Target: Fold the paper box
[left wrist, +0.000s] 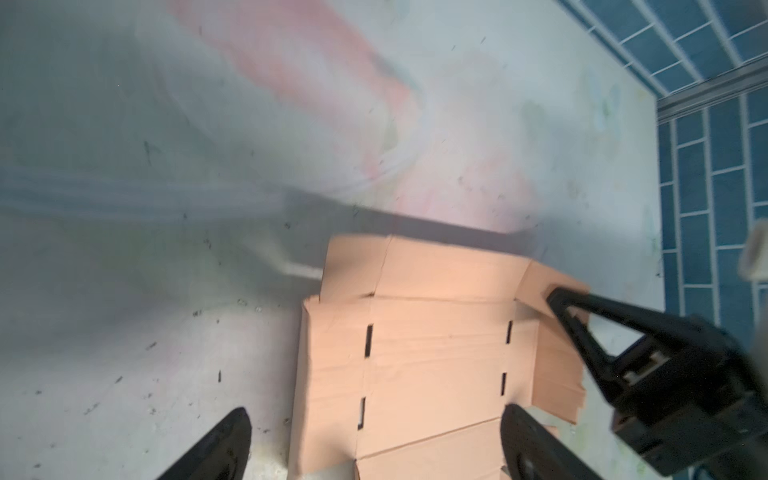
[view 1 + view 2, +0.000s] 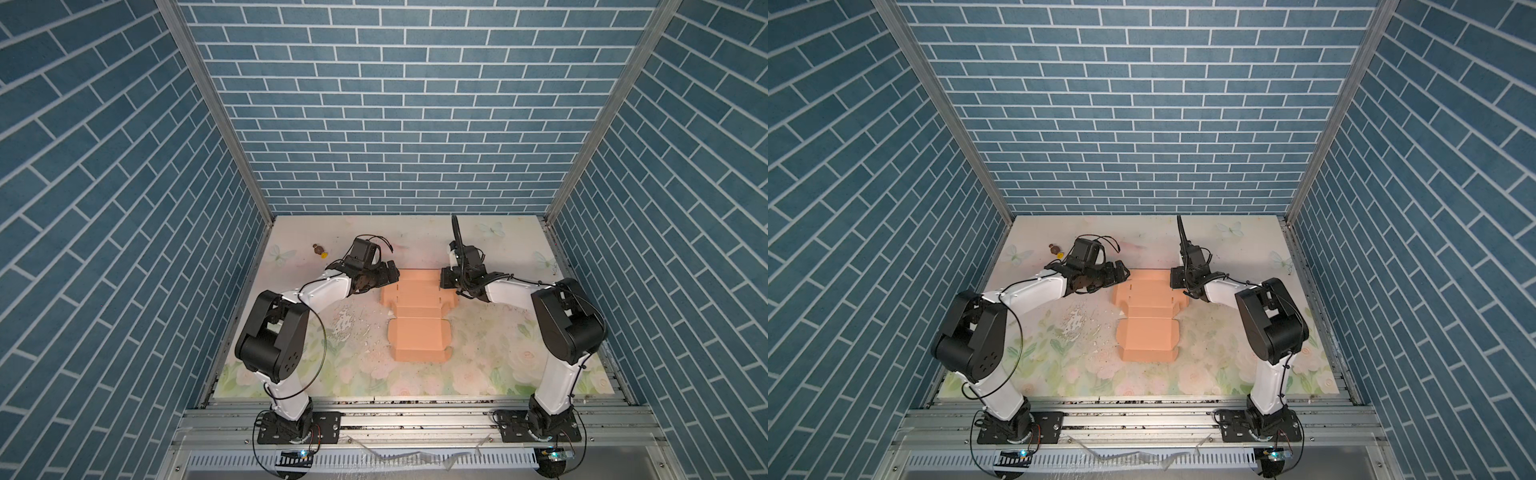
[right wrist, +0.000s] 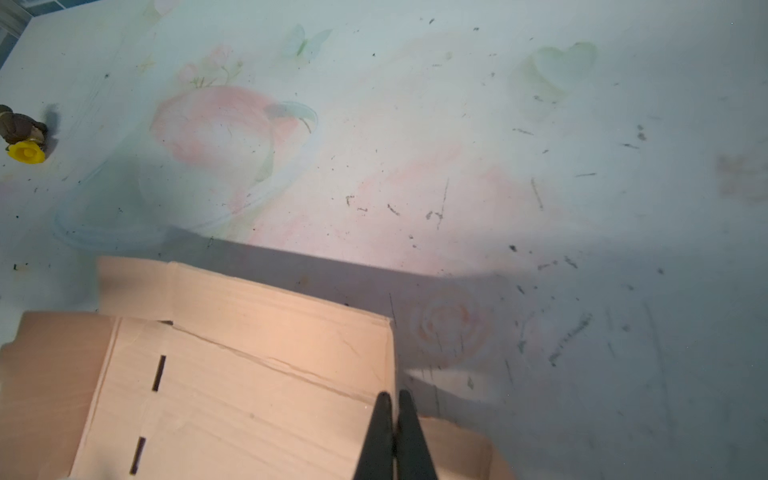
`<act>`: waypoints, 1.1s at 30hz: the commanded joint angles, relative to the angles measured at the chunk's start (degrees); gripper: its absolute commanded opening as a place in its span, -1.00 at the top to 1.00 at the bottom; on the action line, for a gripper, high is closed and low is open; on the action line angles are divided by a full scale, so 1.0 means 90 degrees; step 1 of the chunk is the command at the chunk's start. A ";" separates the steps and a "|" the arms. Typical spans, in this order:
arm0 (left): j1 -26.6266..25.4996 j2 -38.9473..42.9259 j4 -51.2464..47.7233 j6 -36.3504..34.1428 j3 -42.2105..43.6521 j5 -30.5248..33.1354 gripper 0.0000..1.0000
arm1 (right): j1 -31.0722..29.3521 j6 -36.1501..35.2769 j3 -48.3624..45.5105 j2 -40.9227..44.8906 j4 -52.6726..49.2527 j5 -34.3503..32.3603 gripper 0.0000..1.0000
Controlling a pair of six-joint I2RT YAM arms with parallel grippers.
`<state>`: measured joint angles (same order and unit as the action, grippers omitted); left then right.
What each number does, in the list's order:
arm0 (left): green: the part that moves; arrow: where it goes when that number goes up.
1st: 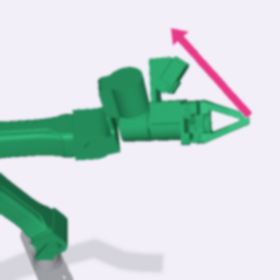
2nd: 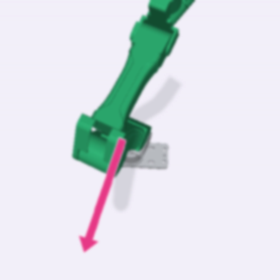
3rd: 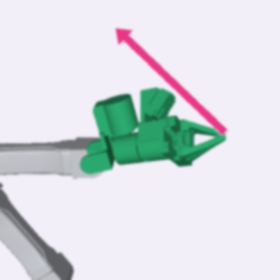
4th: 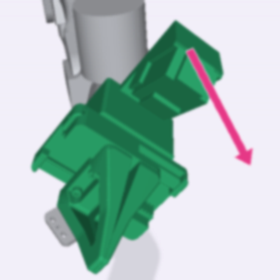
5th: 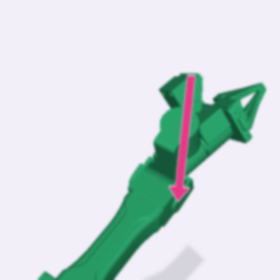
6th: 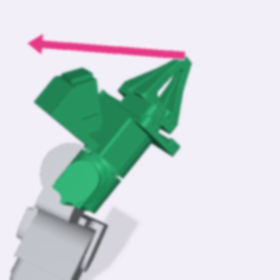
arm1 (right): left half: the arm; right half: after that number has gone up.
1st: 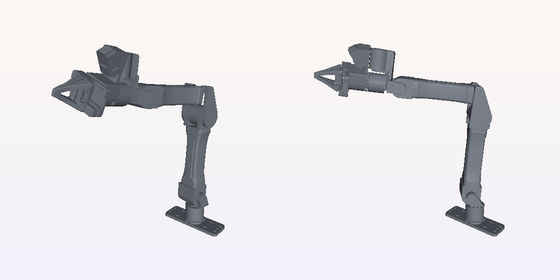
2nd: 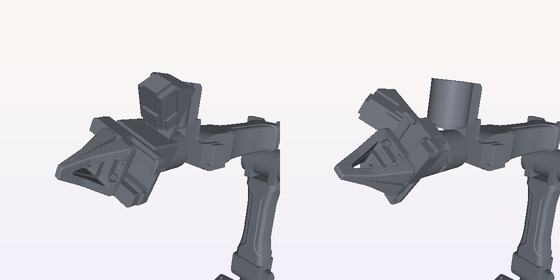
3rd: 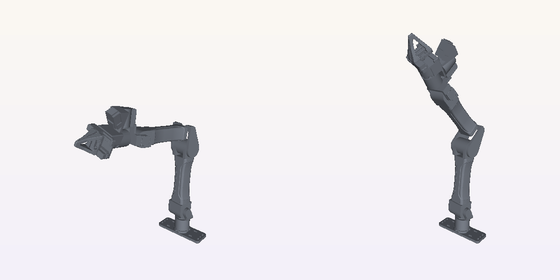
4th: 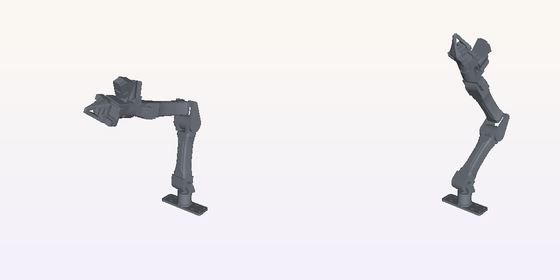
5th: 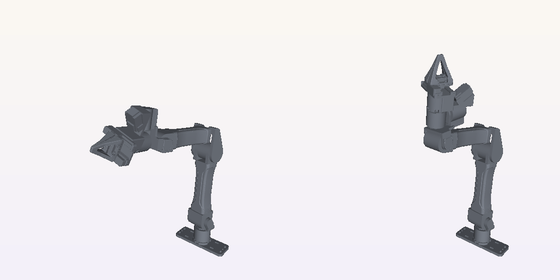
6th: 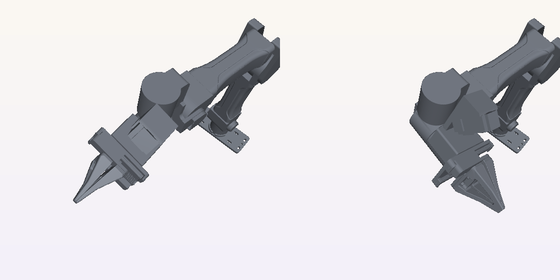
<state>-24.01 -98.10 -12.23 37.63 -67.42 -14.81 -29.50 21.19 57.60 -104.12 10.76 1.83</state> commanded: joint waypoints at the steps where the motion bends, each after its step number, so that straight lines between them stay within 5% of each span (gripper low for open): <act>1: 0.0060 0.0284 -0.1041 -0.0268 -0.0519 -0.0100 -0.92 | -0.0226 -0.0033 -0.0504 0.0511 0.0881 -0.0596 1.00; 13: 0.0191 -0.0110 -0.1995 -0.1400 -0.1393 -0.0146 -0.87 | -0.0844 -0.0795 -0.2389 0.1578 0.3079 -0.1719 1.00; 26: 0.0092 -0.0780 -0.2458 -0.4131 -0.2218 -0.0640 -0.80 | -0.0852 -0.0918 -0.3167 0.1479 0.4738 -0.1191 1.00; 33: -0.0452 -0.1415 -0.3567 -0.5860 -0.3080 0.0036 -0.77 | -0.0853 -0.1031 -0.3100 0.1189 0.5056 -0.0761 1.00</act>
<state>-25.67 -108.90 -37.60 -5.37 -93.08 -17.47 -37.12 14.44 29.56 -91.98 52.73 -7.44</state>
